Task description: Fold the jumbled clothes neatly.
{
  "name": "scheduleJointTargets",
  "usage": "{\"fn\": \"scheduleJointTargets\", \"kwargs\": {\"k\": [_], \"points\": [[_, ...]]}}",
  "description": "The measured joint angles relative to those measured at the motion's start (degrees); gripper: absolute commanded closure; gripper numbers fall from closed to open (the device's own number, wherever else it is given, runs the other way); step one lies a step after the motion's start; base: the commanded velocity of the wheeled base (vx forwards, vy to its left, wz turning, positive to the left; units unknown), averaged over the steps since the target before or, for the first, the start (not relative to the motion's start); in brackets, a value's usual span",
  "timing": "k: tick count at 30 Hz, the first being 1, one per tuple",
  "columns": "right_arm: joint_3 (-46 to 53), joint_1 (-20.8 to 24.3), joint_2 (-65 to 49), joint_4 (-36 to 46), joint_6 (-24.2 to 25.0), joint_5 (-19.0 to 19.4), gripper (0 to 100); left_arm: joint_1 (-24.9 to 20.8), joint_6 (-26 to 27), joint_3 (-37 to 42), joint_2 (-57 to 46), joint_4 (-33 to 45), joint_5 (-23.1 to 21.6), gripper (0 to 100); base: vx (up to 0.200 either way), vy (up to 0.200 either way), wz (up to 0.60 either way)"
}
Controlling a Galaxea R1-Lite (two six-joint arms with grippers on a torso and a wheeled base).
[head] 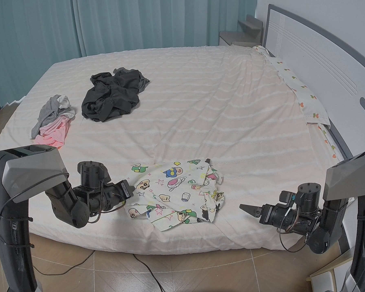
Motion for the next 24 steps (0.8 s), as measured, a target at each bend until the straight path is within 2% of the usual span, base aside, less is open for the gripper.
{"fn": "scheduleJointTargets", "kwargs": {"k": [24], "points": [[4.96,-0.52,-6.67,0.0,0.09,-0.3,0,23.53,-0.11,-4.19,0.07,0.62,-0.4,100,0.0,0.0,0.0]]}}
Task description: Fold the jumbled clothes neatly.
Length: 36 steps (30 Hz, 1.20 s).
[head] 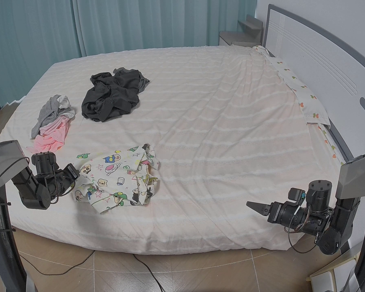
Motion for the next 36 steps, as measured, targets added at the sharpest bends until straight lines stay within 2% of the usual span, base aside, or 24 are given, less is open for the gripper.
{"fn": "scheduleJointTargets", "kwargs": {"k": [5,11,15,27,28,36], "points": [[1.04,-1.38,-1.91,0.02,0.0,0.05,0,4.5,-0.02,-0.41,0.12,0.02,0.29,100,0.0,0.0,0.0],[2.8,-3.39,-4.61,0.02,0.07,0.13,0,7.55,-0.06,-1.23,0.52,0.41,0.49,100,0.0,0.0,0.0],[4.22,-4.19,-6.49,0.02,0.13,0.13,0,8.24,-0.11,-1.71,1.16,0.77,1.08,100,-0.15,0.0,0.0],[8.73,-7.39,-13.24,0.0,0.44,0.29,0,8.41,-0.06,-1.1,1.52,0.24,2.82,100,0.0,0.0,0.0],[9.23,-7.53,-13.68,0.0,0.44,0.3,0,8.37,-0.09,-0.96,1.55,0.24,2.97,0,0.0,0.0,0.0],[9.42,-8.47,-14.86,0.02,0.46,0.74,0,8.16,-0.13,-1.13,1.74,-0.11,3.44,0,0.0,0.0,0.0]]}}
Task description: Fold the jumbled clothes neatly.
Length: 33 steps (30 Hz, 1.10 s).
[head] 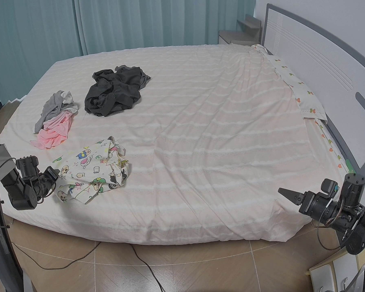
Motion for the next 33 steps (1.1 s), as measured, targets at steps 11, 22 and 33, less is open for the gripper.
{"fn": "scheduleJointTargets", "kwargs": {"k": [11,22,33], "points": [[-0.68,0.01,-0.41,-0.02,-0.02,0.02,0,-0.05,-0.13,-0.88,0.13,-0.62,0.06,0,0.0,0.0,0.0],[-0.16,-0.1,-4.24,0.0,1.07,-0.04,0,0.22,-3.25,4.85,-9.24,-0.66,-5.11,0,0.0,0.0,0.0],[2.65,-0.35,-15.93,1.54,0.96,-0.8,0,-2.04,-6.13,14.12,-33.41,-0.2,-17.68,0,0.0,0.0,0.0]]}}
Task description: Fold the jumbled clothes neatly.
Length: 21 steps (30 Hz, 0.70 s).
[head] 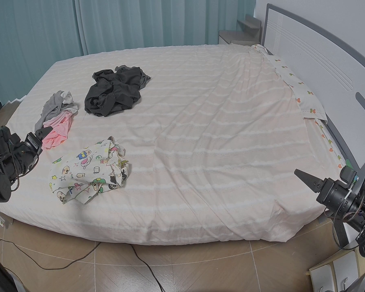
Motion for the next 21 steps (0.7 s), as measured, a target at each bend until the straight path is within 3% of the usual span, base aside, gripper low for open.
{"fn": "scheduleJointTargets", "kwargs": {"k": [8,14,21], "points": [[1.18,-1.57,-16.65,16.73,-3.56,-1.08,0,-8.37,0.55,8.66,-17.75,3.43,-8.44,0,0.0,0.0,0.0],[0.24,-3.55,-32.33,38.81,-5.91,-1.5,0,-15.25,6.55,15.6,-27.7,6.94,-10.15,0,0.0,0.0,0.0],[-2.01,-5.05,-51.58,61.37,-9.05,-1.65,0,-19.31,11.91,23.49,-38.1,11.56,-9.67,0,0.0,0.0,0.0]]}}
